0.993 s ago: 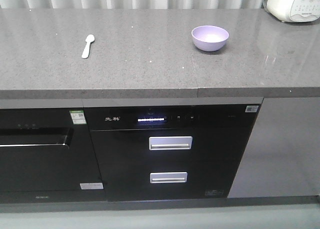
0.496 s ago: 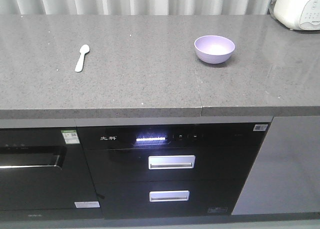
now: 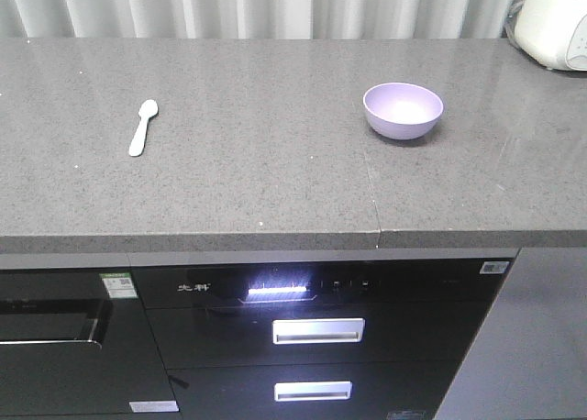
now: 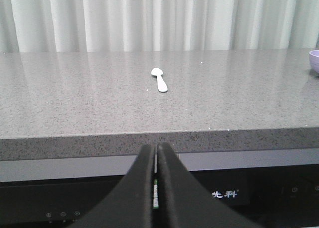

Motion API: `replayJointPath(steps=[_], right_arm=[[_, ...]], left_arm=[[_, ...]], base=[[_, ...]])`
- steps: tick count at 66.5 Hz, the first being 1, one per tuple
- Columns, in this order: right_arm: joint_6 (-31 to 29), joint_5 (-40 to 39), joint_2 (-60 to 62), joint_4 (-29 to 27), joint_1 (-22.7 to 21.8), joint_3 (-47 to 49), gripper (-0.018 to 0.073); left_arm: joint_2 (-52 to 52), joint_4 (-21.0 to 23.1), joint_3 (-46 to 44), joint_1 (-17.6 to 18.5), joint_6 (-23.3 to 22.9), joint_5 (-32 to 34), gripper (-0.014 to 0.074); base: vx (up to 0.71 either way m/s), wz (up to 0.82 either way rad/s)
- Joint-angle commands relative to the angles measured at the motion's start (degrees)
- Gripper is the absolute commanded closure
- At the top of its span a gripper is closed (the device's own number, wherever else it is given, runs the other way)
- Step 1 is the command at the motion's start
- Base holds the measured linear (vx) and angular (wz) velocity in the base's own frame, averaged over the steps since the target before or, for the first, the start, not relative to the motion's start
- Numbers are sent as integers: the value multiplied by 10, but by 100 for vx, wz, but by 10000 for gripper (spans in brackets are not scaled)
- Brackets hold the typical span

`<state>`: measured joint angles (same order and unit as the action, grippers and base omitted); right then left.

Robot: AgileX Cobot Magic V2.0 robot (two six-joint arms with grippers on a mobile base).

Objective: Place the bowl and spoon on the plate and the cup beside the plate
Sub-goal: 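Approach the counter edge and stop facing the spoon and bowl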

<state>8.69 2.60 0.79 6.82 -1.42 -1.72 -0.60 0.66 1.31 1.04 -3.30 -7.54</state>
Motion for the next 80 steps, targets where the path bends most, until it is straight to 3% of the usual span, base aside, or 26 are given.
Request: replayJointPath(steps=[1, 80], right_arm=[[-3, -41, 3, 5, 1, -4, 565], [-3, -41, 3, 5, 1, -4, 565]], left_arm=[[-8, 2, -10, 4, -1, 38, 603], [-8, 2, -10, 4, -1, 38, 603]], base=[[13, 1], [15, 2]])
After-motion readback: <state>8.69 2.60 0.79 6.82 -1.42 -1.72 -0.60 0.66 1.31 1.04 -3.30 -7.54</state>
